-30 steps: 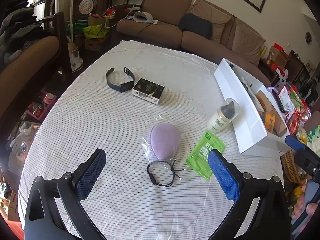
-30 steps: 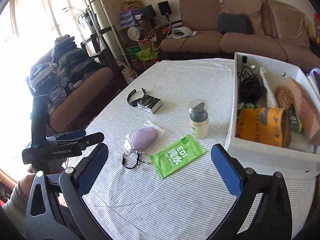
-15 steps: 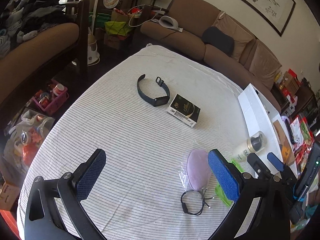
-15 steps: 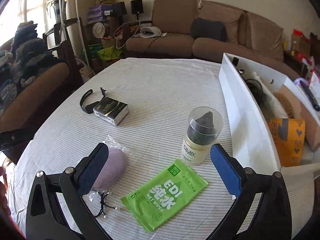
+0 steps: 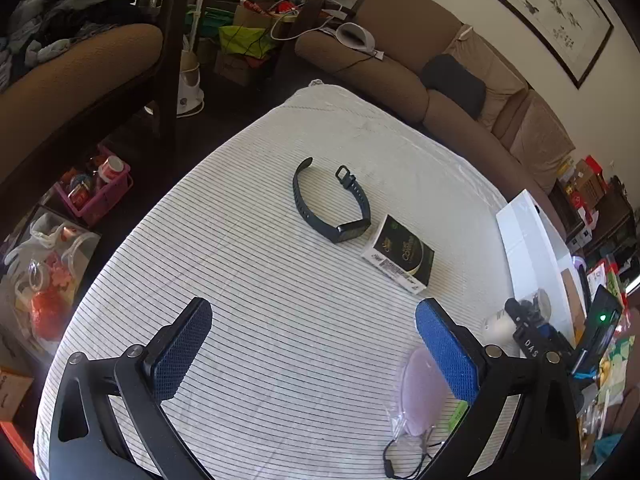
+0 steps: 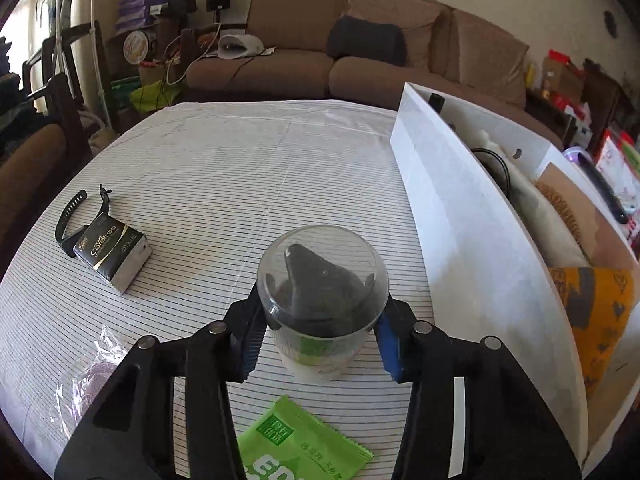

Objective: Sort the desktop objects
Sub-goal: 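Move the right gripper toward the Olay jar with clear cap, then grasp the Olay jar with the right gripper and lift it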

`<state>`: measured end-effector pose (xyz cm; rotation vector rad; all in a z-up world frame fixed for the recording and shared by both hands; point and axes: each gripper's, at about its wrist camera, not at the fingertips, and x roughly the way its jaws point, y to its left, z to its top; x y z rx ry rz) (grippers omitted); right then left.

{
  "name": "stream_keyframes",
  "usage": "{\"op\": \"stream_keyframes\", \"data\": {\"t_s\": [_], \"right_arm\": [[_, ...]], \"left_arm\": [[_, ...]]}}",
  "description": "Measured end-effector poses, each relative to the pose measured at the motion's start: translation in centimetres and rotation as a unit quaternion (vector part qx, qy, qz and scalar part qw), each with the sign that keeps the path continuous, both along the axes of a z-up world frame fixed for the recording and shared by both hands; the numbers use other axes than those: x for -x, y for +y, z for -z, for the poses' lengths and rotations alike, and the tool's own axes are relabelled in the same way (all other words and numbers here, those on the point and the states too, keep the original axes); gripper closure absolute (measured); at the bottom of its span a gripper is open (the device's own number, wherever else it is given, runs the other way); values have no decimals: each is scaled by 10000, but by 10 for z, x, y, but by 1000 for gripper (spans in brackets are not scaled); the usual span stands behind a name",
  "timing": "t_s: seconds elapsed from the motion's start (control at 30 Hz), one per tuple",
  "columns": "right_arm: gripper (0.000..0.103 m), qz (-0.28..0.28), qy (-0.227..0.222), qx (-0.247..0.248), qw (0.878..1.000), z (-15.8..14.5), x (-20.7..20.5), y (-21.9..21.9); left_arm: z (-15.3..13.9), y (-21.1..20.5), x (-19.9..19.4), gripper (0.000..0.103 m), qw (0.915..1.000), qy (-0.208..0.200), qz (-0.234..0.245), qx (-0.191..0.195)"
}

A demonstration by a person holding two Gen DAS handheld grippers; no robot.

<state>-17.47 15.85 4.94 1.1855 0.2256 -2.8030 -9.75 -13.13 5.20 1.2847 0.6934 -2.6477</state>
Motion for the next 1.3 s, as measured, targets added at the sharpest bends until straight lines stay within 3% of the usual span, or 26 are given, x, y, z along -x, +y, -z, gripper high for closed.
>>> {"op": "stream_keyframes", "data": {"t_s": [0.17, 0.33, 0.5, 0.6, 0.7, 0.77, 0.83, 0.93, 0.97, 1.03, 1.07, 1.1, 1.23, 1.3], "right_arm": [[58, -263, -70, 88, 9996, -4, 2, -2], [58, -826, -65, 783, 9935, -29, -15, 1], [58, -1378, -266, 1412, 9800, -60, -29, 6], [58, -1582, -538, 2045, 9645, -76, -31, 16], [58, -1878, -775, 2375, 9499, -91, -32, 20], [58, -2073, -919, 2524, 9407, -102, -34, 22], [58, -2251, -1051, 2662, 9314, -113, -38, 25], [58, -2441, -1175, 2515, 9292, -126, -48, 22], [58, -2507, -1235, 2444, 9285, -128, -52, 20], [58, -2616, -1362, 2294, 9276, -130, -59, 17], [58, -2668, -1407, 2230, 9270, -131, -63, 16], [58, -2707, -1422, 2164, 9272, -131, -67, 15], [58, -2640, -1379, 1993, 9336, -131, -77, 21], [58, -2557, -1376, 2081, 9340, -131, -80, 30]], "left_arm": [[8, -1, 4, 0, 9999, -45, 78, 45], [5, 3, 5, 0, 9998, 52, 182, -66], [-8, 31, 7, 0, 9948, 369, 855, -400], [-29, 67, 4, 0, 9734, 989, 1936, -725], [-52, 111, -11, 0, 9474, 1542, 2775, -401], [-61, 135, -18, 0, 9340, 1683, 3149, -123], [-67, 154, -24, 0, 9264, 1755, 3327, 180], [-75, 171, -33, 0, 9118, 1907, 3633, 175], [-78, 175, -35, 0, 9078, 1977, 3696, 127], [-82, 180, -38, 14, 9093, 2012, 3642, 104], [-83, 182, -37, 39, 9083, 1988, 3682, 7], [-83, 184, -36, 51, 9057, 1944, 3765, -100], [-82, 201, -42, 54, 8998, 1868, 3938, 207], [-83, 206, -45, 54, 8975, 1870, 3990, 160]]}}
